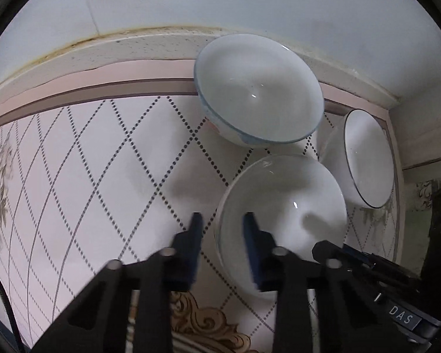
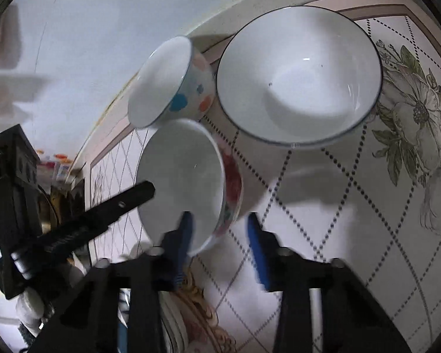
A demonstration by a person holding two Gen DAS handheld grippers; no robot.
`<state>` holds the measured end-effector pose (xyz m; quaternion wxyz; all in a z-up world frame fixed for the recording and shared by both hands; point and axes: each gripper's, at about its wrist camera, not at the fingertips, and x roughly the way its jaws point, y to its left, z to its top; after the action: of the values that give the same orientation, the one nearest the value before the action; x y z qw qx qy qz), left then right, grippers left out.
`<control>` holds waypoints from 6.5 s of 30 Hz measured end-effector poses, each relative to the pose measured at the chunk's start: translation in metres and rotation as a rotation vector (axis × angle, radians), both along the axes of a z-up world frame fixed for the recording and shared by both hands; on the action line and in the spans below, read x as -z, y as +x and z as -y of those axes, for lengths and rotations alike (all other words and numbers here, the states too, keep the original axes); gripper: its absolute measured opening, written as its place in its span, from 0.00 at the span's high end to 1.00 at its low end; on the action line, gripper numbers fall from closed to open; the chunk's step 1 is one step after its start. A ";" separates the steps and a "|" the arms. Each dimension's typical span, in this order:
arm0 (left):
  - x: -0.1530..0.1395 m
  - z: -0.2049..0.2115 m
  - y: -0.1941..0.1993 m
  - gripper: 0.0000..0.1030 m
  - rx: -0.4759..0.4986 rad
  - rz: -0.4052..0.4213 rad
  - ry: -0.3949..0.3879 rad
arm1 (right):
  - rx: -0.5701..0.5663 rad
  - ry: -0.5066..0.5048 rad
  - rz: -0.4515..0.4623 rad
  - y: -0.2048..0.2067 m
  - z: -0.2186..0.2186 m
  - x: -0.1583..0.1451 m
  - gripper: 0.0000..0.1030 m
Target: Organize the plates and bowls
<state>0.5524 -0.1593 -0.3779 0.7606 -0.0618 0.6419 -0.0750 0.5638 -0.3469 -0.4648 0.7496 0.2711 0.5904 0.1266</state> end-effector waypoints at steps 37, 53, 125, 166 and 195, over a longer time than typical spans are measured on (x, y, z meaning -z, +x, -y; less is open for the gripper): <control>-0.009 0.079 -0.156 0.84 0.252 -0.010 -0.005 | -0.023 -0.127 0.024 -0.179 0.050 -0.018 0.81; -0.003 0.090 -0.162 0.84 0.265 -0.008 0.054 | -0.044 -0.108 -0.011 -0.189 0.060 -0.004 0.81; -0.093 0.091 -0.095 0.83 0.182 0.049 -0.174 | 0.059 -0.073 0.099 -0.133 0.097 -0.096 0.81; -0.034 0.074 -0.151 0.83 0.263 -0.121 -0.032 | -0.056 -0.065 -0.135 -0.180 0.065 -0.031 0.78; -0.008 -0.010 0.112 0.82 -0.087 0.007 -0.063 | 0.062 0.088 0.036 0.115 0.026 -0.018 0.85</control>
<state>0.6641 -0.1491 -0.3695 0.7631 -0.1133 0.6331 -0.0625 0.6791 -0.3728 -0.4468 0.7508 0.3197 0.5621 0.1341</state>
